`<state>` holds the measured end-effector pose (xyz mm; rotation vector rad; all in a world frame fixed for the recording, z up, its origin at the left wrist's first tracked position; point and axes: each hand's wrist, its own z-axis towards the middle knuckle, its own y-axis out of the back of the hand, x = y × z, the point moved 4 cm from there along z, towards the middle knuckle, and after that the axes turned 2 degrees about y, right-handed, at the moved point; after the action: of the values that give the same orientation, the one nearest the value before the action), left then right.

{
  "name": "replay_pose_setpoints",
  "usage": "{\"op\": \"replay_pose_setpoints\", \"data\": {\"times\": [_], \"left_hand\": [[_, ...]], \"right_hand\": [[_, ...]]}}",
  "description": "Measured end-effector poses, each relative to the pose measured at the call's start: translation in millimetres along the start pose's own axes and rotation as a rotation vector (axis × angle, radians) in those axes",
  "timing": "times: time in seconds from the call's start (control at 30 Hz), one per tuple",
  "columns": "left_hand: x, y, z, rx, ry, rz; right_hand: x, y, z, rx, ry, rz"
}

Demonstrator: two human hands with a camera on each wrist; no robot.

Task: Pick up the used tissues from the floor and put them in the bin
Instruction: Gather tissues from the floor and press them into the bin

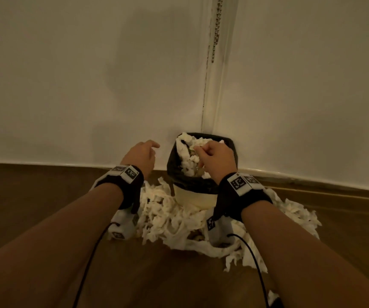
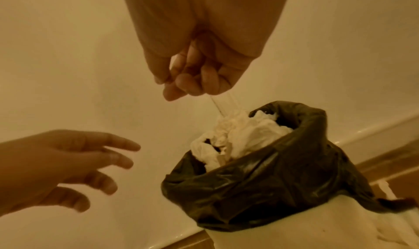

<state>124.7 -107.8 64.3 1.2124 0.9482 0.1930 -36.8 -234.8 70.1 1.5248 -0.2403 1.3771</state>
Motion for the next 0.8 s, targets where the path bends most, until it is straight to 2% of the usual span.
{"op": "replay_pose_setpoints", "data": {"times": [0.2, 0.33, 0.47, 0.7, 0.8], "left_hand": [[46.6, -8.8, -56.6, 0.285, 0.053, 0.293], [61.9, -29.1, -87.7, 0.390, 0.109, 0.275], [75.7, -51.6, -111.4, 0.439, 0.136, 0.296], [86.8, -76.8, -123.5, 0.423, 0.170, 0.259], [84.6, -97.8, -120.2, 0.477, 0.136, 0.310]], "right_hand": [[18.3, -28.1, -18.0, 0.309, -0.009, 0.019], [17.2, -52.8, -34.8, 0.528, -0.055, -0.056], [0.2, -78.9, -51.0, 0.740, -0.139, -0.260], [-62.1, -77.6, -63.5, 0.747, -0.140, -0.703], [-82.2, -78.5, -64.4, 0.756, -0.141, -0.808]]}}
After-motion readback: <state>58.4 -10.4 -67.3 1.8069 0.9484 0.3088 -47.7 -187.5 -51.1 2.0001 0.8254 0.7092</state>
